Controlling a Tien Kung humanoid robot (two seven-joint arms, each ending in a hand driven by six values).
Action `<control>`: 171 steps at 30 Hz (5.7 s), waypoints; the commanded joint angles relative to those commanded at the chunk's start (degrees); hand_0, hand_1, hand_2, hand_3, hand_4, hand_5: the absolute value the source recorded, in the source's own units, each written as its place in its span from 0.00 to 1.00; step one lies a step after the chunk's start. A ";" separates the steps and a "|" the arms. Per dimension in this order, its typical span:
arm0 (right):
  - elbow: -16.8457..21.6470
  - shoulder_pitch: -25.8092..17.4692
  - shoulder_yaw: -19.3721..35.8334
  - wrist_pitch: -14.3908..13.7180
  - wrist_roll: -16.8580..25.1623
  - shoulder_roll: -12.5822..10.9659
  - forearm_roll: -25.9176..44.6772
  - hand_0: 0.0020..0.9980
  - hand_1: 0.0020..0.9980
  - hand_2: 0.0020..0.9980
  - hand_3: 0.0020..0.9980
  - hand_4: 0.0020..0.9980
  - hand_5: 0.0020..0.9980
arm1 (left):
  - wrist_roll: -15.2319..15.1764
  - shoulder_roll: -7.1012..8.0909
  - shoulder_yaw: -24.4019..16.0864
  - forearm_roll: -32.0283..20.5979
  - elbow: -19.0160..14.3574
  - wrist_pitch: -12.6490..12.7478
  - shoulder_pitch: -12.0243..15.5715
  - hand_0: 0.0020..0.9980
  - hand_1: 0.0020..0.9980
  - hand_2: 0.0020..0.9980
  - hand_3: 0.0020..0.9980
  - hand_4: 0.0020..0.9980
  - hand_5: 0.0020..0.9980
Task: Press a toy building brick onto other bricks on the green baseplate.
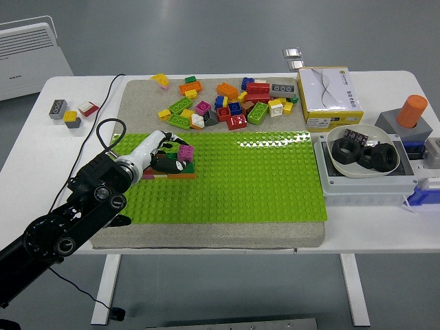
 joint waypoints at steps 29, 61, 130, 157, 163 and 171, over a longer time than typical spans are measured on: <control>0.00 -0.01 0.48 0.03 0.06 0.06 -0.45 0.52 0.68 0.72 0.69 0.74 0.79 | -0.09 0.10 -0.20 0.13 -0.09 -0.47 0.00 0.87 0.91 0.91 0.68 0.63 0.00; 0.00 0.07 0.95 0.02 0.11 0.05 -0.74 0.52 0.68 0.72 0.69 0.73 0.79 | -0.34 0.40 -0.30 0.62 -0.80 -2.02 -0.22 0.87 0.92 0.92 0.71 0.69 0.00; 0.00 0.16 1.67 0.53 0.91 -0.36 -1.61 0.52 0.68 0.72 0.69 0.73 0.78 | 0.31 4.28 0.19 35.00 -12.93 -10.26 1.90 1.00 0.96 0.96 0.68 0.93 0.32; 0.00 0.17 1.86 0.42 0.97 -0.17 -1.70 0.52 0.68 0.72 0.69 0.72 0.78 | 0.31 4.90 1.13 32.33 -12.29 -9.90 3.05 1.00 0.97 0.97 0.68 0.94 0.32; 0.00 0.13 1.90 0.42 0.97 -0.17 -1.62 0.52 0.68 0.72 0.69 0.72 0.78 | 0.41 5.05 1.57 31.46 -12.17 -10.12 2.86 1.00 0.97 0.97 0.68 0.93 0.31; 0.00 0.02 1.75 0.39 0.96 -0.14 -1.43 0.52 0.68 0.72 0.69 0.73 0.78 | 0.62 5.13 1.95 31.01 -11.91 -10.36 2.92 1.00 0.97 0.97 0.68 0.93 0.31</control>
